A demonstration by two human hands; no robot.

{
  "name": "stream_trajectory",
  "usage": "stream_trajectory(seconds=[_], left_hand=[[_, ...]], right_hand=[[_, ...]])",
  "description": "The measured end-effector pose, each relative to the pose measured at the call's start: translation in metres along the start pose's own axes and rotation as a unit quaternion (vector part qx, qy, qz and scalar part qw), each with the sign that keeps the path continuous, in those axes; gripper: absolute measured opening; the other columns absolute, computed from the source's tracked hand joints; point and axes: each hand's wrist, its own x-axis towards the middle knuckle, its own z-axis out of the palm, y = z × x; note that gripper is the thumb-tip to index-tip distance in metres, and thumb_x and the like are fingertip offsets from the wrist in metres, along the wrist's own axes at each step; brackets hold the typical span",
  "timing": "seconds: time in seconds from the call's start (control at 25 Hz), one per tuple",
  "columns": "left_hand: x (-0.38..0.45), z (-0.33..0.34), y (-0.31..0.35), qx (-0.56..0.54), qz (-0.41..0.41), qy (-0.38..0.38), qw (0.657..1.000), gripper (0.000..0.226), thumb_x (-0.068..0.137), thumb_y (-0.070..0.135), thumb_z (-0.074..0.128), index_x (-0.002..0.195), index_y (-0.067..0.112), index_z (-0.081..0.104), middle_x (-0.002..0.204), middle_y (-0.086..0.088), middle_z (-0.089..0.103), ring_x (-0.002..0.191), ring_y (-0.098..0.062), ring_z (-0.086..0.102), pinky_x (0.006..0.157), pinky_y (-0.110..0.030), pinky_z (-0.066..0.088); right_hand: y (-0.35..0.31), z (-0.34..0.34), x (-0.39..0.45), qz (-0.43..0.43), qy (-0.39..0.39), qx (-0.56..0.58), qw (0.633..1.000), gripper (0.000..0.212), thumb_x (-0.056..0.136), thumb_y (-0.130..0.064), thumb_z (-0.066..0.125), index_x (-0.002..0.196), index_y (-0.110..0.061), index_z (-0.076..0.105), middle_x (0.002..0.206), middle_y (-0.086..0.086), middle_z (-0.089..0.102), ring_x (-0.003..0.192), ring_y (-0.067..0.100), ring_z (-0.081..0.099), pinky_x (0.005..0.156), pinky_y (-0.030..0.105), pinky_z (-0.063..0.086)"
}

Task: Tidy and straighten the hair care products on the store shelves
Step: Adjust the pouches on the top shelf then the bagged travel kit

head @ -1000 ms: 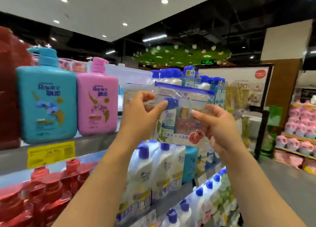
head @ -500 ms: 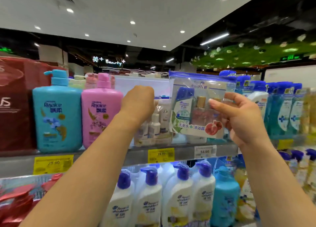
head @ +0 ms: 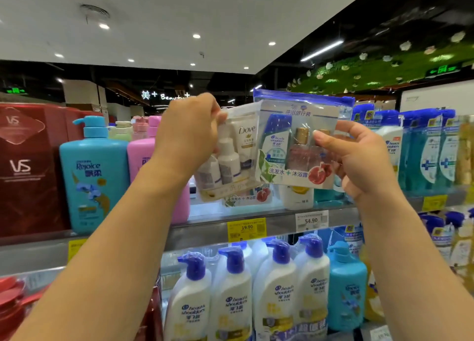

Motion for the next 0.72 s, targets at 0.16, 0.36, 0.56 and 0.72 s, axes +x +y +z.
stream_trajectory(seconds=[0.16, 0.36, 0.56, 0.72], left_hand=[[-0.015, -0.025, -0.003, 0.020, -0.002, 0.017, 1.000, 0.023, 0.096, 0.033, 0.058, 0.094, 0.012, 0.066, 0.079, -0.005, 0.067, 0.068, -0.025, 0.064, 0.071, -0.043, 0.053], [-0.038, -0.043, -0.018, -0.037, -0.001, -0.024, 0.999, 0.014, 0.091, 0.036, 0.064, 0.086, 0.023, 0.066, 0.070, 0.011, 0.063, 0.058, -0.005, 0.058, 0.063, -0.036, 0.054], [-0.062, -0.039, -0.027, -0.094, -0.013, -0.081, 0.992, 0.011, 0.085, 0.041, 0.066, 0.076, 0.038, 0.060, 0.073, 0.022, 0.062, 0.071, 0.010, 0.057, 0.059, -0.008, 0.039], [-0.075, -0.027, -0.033, -0.128, -0.017, -0.112, 0.985, 0.015, 0.086, 0.039, 0.067, 0.073, 0.039, 0.060, 0.072, 0.022, 0.064, 0.076, 0.011, 0.057, 0.063, -0.007, 0.042]], right_hand=[[0.001, 0.000, 0.001, -0.017, 0.026, -0.008, 0.999, 0.032, 0.080, -0.016, 0.082, 0.100, -0.031, 0.062, 0.078, -0.012, 0.078, 0.073, 0.008, 0.076, 0.054, 0.018, 0.056], [0.025, 0.027, 0.003, 0.003, -0.016, -0.080, 0.997, 0.034, 0.079, -0.016, 0.084, 0.104, -0.028, 0.063, 0.089, -0.003, 0.078, 0.078, 0.015, 0.077, 0.069, 0.034, 0.061], [0.057, 0.069, 0.002, 0.019, -0.091, -0.125, 0.988, 0.030, 0.086, -0.019, 0.078, 0.108, -0.029, 0.061, 0.102, 0.000, 0.076, 0.088, 0.013, 0.075, 0.080, 0.040, 0.063], [0.079, 0.082, -0.001, 0.048, -0.117, -0.141, 0.982, 0.028, 0.089, -0.018, 0.074, 0.109, -0.032, 0.061, 0.103, -0.002, 0.076, 0.094, 0.017, 0.074, 0.086, 0.049, 0.061]])
